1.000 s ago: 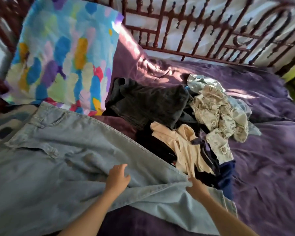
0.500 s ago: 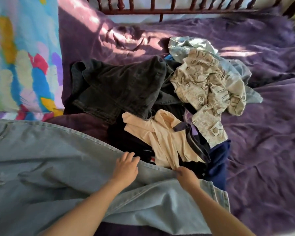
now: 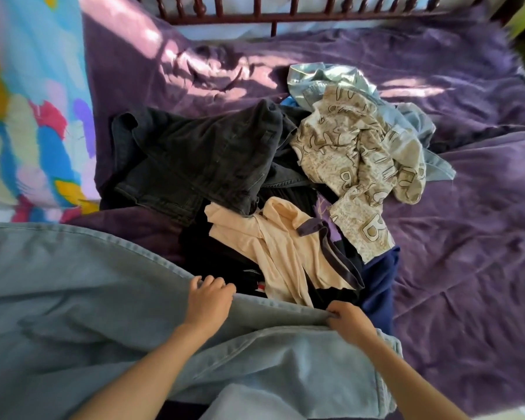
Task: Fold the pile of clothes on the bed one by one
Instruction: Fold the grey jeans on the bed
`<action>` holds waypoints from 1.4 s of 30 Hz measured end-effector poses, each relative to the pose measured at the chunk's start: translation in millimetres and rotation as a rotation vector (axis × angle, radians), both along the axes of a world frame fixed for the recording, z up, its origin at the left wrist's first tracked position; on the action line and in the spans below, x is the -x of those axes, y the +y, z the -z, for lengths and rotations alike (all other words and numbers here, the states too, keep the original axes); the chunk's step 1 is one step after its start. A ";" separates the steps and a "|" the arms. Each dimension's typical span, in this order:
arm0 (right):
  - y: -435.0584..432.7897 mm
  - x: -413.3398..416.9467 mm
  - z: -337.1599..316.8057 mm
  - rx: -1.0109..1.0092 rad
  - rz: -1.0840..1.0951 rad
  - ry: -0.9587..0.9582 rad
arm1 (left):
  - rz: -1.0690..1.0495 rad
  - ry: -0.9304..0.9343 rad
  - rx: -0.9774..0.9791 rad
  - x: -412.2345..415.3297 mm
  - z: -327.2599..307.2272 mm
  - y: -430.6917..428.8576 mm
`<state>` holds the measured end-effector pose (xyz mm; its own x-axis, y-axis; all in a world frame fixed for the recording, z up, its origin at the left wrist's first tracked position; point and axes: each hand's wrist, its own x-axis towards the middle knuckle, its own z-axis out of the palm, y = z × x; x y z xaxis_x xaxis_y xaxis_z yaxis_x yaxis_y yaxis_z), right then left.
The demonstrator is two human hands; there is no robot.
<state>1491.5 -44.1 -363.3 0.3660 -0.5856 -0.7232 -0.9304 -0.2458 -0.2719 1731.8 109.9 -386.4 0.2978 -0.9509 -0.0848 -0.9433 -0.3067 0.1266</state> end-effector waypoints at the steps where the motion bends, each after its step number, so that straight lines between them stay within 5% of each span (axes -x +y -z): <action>1: -7.2 -0.3 -15.9 0.011 -0.007 -0.059 | -0.025 0.001 0.077 -4.7 -8.1 -2.6; 6: -81.5 -46.2 -101.6 0.209 0.019 -0.338 | -0.177 -0.002 0.533 -48.7 -72.3 -61.2; 9: -131.7 -95.3 -126.3 0.483 0.129 -0.400 | -0.351 0.049 0.606 -75.9 -106.8 -100.1; 12: -151.6 -119.8 -118.1 0.649 0.065 -0.187 | -0.518 0.156 0.318 -84.2 -106.0 -103.3; 15: -126.5 -113.3 -74.6 0.513 0.033 -0.172 | -0.435 0.229 0.220 -65.1 -71.4 -62.6; 20: -35.2 -48.8 5.9 0.260 -0.133 0.052 | -0.457 0.335 -0.344 1.9 -3.7 54.3; 25: -29.7 -46.4 10.3 0.466 -0.285 0.108 | -0.428 0.289 -0.577 25.4 8.5 109.0; 33: -49.4 -70.2 -20.3 0.501 -0.409 0.125 | -0.485 0.272 -0.405 19.7 -4.3 103.9; 36: -60.2 -66.2 -63.4 0.638 -0.242 -0.081 | -0.523 0.331 -0.021 2.4 -26.3 101.3; 39: -59.1 -57.3 -118.2 0.916 -0.167 -0.421 | -0.406 0.198 0.416 -13.4 -66.3 104.2; 42: -43.0 -28.9 -145.0 1.185 -0.145 -0.649 | -0.359 0.230 0.573 -11.7 -93.0 115.6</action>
